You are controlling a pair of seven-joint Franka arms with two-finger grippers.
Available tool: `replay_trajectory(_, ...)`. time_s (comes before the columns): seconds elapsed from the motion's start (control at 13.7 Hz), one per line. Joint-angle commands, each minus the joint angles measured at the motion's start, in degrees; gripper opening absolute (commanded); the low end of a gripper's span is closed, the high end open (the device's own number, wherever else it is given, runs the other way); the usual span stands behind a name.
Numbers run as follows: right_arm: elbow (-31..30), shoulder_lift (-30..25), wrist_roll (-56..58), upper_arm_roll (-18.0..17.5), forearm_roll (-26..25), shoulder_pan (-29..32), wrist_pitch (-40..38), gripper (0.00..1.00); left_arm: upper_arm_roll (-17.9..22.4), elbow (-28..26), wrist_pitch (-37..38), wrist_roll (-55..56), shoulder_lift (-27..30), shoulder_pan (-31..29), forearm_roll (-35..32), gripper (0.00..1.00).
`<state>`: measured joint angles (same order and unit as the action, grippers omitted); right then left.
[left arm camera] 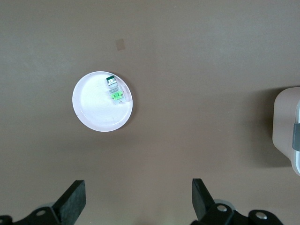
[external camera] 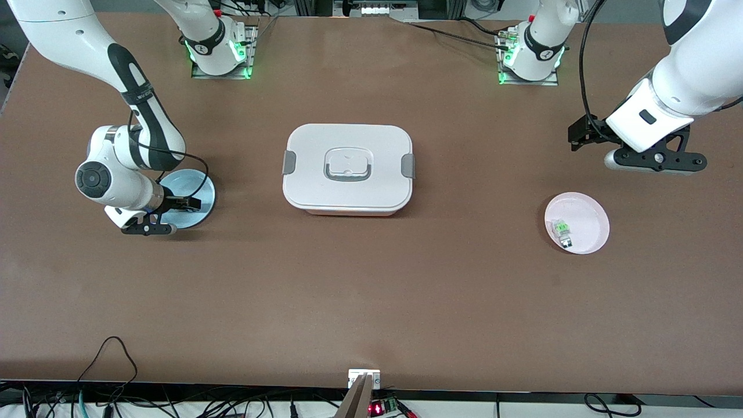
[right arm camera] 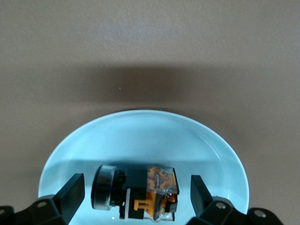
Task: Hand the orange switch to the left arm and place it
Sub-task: 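Lower the right gripper over the orange switch on the blue plate, then close the right gripper on the orange switch and lift it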
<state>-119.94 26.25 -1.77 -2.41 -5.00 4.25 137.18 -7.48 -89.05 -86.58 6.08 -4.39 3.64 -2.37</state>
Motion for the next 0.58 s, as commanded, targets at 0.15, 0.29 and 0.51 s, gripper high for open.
replay_trajectory(0.15,-1.8,-0.8,0.3,-0.3,-0.2,0.4,0.9,1.0,-0.3,1.6,1.1,0.3,-0.6,0.0,-1.2,1.0)
replay_trajectory(0.29,-2.1,-0.7,0.3,-0.3,-0.2,0.5,1.1,1.0,-0.3,1.6,1.2,0.3,-0.6,0.0,-1.2,1.0)
replay_trajectory(0.51,-2.2,-0.7,0.4,-0.3,-0.4,0.5,1.1,1.0,-0.3,1.6,1.2,0.3,-0.5,0.0,-1.1,1.0)
